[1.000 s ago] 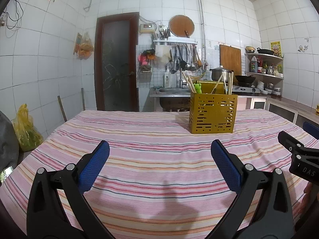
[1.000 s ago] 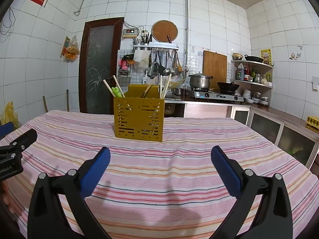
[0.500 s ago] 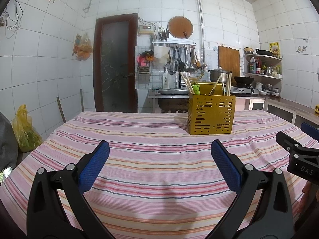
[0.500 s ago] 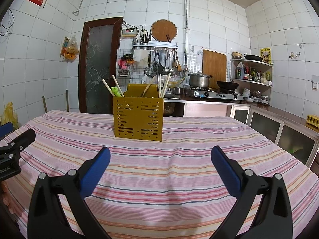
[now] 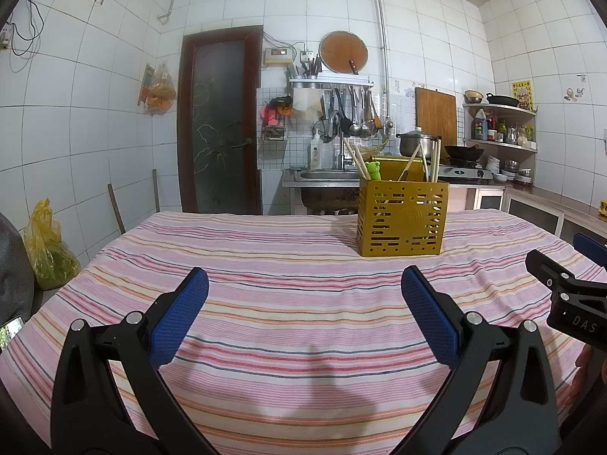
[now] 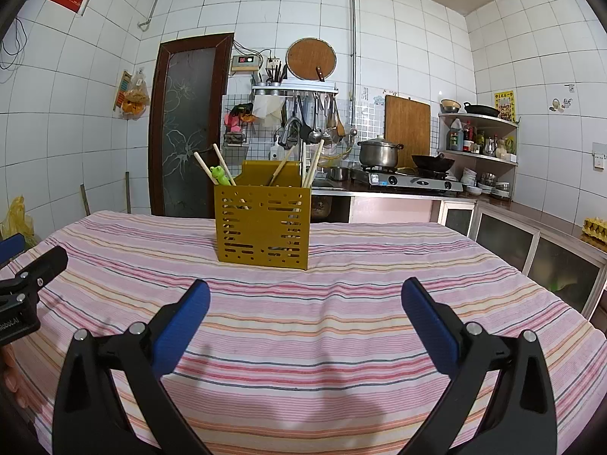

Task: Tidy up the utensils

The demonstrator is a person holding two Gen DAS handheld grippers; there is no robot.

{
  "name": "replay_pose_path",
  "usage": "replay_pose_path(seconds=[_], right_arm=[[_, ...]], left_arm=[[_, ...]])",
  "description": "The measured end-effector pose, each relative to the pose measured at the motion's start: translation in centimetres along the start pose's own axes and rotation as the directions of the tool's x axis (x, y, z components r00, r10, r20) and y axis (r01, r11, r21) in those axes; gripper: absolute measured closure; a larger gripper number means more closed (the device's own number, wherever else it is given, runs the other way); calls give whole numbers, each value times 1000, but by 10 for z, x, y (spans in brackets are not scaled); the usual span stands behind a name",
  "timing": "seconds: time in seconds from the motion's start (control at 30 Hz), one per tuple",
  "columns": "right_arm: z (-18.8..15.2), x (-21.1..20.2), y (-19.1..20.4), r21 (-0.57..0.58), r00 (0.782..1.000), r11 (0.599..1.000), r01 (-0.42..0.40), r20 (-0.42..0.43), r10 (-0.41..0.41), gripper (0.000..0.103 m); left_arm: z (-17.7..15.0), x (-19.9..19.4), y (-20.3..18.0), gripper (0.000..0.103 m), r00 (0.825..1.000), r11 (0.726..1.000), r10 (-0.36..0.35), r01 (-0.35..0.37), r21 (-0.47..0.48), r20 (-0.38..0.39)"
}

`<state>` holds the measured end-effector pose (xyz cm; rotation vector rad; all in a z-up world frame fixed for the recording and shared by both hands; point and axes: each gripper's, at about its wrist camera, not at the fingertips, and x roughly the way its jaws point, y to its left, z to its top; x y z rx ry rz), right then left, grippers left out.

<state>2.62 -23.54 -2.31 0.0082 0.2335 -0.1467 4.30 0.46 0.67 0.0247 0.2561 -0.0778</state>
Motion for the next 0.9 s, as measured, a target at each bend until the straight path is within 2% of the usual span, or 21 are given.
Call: replay_pose_path(seconds=[0.9], right_arm=[[0,0,-1,3,1000,1000,1,-3,-1,4]], left_arm=[[1,-4,0,5,1000,1000,-1,1,-2,12]])
